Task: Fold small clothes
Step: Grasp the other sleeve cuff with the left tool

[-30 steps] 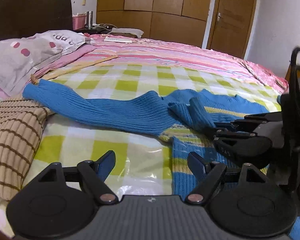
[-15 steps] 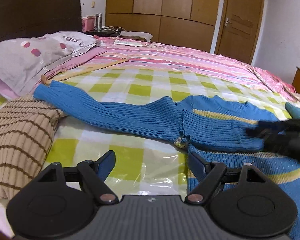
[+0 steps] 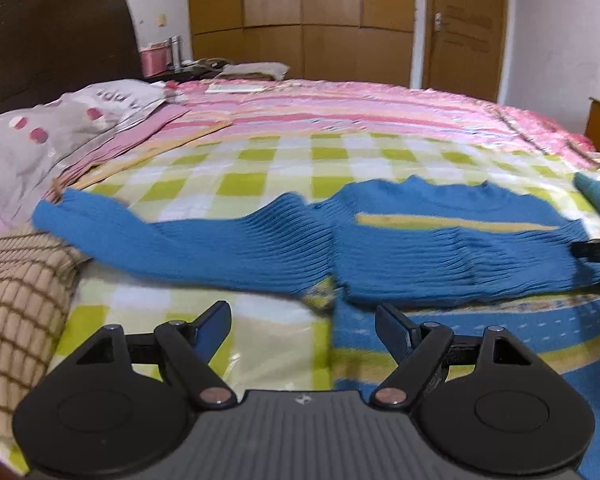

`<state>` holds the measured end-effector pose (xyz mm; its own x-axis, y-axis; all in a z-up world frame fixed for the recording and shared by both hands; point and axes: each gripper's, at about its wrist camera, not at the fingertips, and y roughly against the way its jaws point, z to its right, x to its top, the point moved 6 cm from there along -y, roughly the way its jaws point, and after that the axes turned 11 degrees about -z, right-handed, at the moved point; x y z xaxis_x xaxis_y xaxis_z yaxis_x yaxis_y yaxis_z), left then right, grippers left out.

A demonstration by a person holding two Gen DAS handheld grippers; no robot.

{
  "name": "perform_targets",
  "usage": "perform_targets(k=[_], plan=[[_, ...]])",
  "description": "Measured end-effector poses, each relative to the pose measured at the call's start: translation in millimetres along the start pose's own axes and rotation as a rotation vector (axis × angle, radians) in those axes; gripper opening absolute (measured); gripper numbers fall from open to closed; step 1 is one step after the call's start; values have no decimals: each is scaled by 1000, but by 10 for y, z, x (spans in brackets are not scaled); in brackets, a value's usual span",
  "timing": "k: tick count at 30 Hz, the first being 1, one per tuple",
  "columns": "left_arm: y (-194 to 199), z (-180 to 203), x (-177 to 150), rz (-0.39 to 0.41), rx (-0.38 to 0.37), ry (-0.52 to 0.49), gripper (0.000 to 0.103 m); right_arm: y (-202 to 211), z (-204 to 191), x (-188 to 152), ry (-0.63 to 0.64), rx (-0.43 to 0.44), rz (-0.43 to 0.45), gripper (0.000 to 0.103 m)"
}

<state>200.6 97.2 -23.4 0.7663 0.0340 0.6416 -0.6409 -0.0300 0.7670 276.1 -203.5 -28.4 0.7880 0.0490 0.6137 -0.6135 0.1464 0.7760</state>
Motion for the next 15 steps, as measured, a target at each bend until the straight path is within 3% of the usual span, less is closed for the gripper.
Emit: perform_targets(k=[4, 7, 10, 15], plan=[[41, -316, -51, -9, 60, 37, 84, 300, -239, 31, 61, 11, 79, 31], [69, -640, 1, -6, 108, 102, 83, 508, -541, 110, 131, 81, 124, 33], [31, -1001, 111, 0, 76, 233, 78, 658, -889, 167, 163, 201, 135, 33], [-264, -1313, 274, -40, 68, 343, 70, 797, -1421, 220, 219, 327, 128, 33]])
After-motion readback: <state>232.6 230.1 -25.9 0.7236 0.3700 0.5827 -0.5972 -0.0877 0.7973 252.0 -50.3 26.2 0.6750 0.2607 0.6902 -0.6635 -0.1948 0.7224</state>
